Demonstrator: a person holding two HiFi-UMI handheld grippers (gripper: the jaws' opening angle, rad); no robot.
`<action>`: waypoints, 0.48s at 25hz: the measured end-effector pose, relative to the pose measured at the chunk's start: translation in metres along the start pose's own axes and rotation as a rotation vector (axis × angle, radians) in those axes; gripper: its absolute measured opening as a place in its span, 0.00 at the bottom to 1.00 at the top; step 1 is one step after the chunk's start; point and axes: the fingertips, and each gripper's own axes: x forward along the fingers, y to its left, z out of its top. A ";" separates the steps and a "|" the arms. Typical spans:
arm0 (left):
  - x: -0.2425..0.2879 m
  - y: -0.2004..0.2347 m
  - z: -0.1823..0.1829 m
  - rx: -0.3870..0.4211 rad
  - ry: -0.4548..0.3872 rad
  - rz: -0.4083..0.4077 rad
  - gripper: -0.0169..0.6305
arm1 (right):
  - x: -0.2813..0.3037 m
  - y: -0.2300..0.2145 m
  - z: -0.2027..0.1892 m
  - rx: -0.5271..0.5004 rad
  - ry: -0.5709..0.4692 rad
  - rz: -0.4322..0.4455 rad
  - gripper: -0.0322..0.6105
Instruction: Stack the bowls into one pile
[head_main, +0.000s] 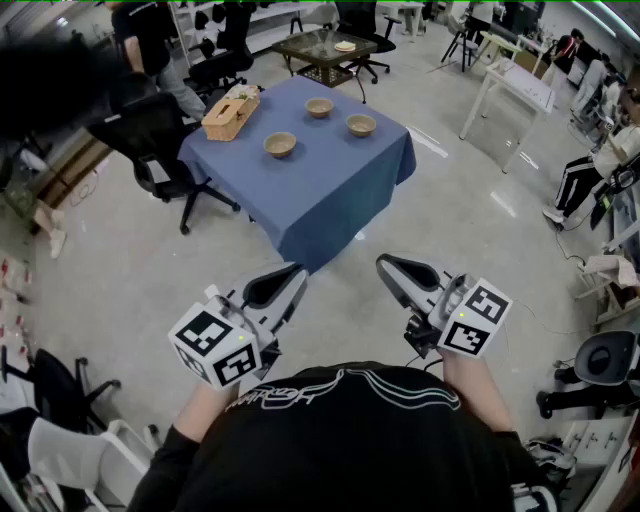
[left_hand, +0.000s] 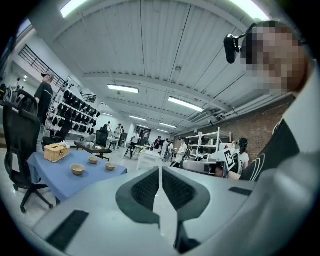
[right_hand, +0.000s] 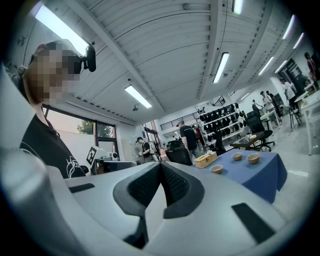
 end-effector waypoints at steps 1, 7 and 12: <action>0.000 0.001 0.000 0.001 0.002 -0.002 0.09 | 0.000 -0.001 0.000 0.001 0.000 -0.004 0.09; -0.004 0.008 0.003 -0.002 -0.010 0.003 0.09 | 0.000 -0.003 -0.003 -0.003 0.010 -0.029 0.09; -0.002 0.003 -0.006 -0.016 -0.003 0.000 0.09 | -0.011 -0.010 -0.013 0.042 0.029 -0.073 0.09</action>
